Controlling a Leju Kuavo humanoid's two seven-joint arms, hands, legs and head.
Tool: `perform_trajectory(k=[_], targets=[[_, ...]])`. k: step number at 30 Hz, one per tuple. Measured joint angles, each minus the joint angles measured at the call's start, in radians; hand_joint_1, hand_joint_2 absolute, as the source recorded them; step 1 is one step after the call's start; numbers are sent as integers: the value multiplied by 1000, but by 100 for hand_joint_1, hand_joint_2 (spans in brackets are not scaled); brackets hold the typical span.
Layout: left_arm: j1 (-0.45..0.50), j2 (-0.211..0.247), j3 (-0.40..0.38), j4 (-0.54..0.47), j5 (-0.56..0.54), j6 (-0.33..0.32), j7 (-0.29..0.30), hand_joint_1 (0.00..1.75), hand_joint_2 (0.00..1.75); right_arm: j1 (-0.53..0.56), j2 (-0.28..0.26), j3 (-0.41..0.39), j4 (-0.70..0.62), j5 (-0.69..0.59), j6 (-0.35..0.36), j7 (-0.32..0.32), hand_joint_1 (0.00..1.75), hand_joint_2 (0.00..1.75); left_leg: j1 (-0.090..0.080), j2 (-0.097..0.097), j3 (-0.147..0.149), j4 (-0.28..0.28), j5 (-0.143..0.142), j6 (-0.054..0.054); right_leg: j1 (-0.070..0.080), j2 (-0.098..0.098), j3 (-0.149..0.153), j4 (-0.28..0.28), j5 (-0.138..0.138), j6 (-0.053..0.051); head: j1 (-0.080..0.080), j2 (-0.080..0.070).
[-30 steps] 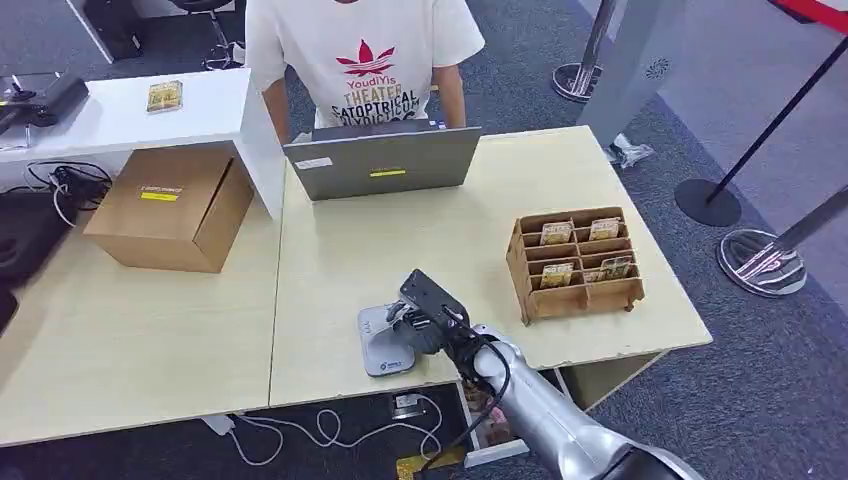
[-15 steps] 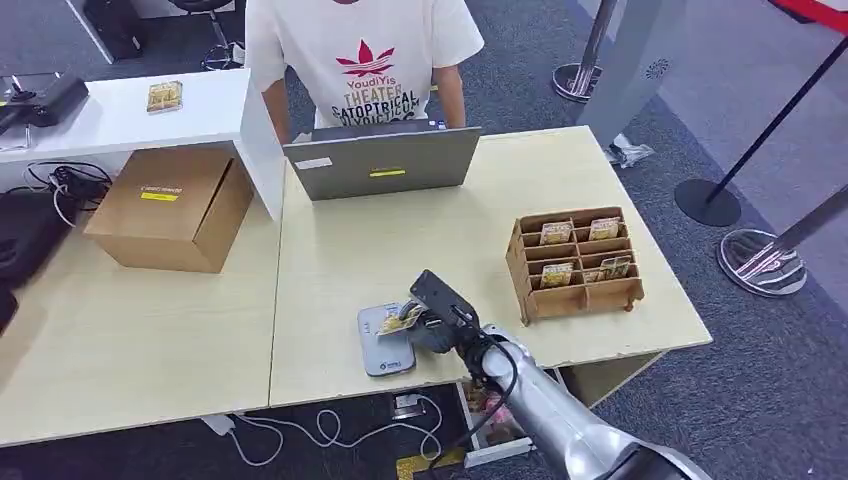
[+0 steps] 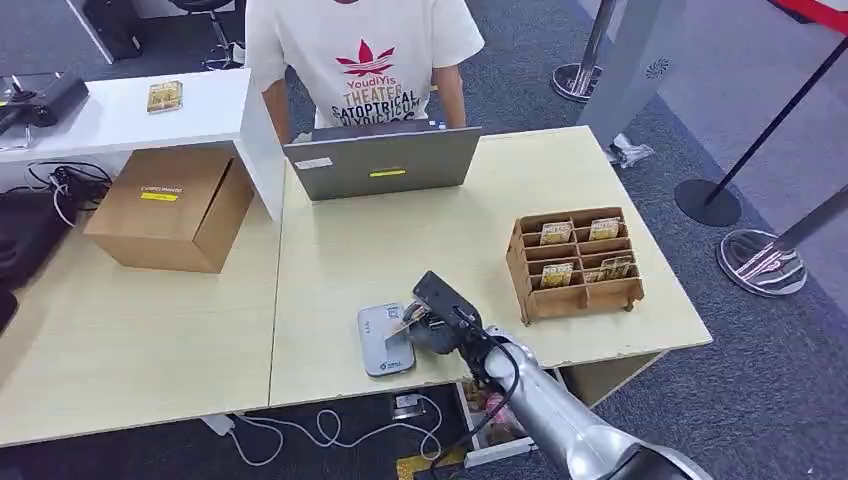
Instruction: Pass the card to the sensor for recognition and then transmit it.
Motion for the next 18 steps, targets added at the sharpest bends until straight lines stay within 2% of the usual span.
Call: perform_trajectory(k=[9,18], targets=[[0,0,0,0,9,2,0,0,0,31,-3,-3,3,21,6,7,175,175,0,0,0,0,0,0,0,0,0,0,0,0,0,0],[-1,0,8,0,20,6,3,0,0,41,21,-3,3,35,21,22,175,175,0,2,2,0,0,0,0,2,1,0,0,-1,0,0]])
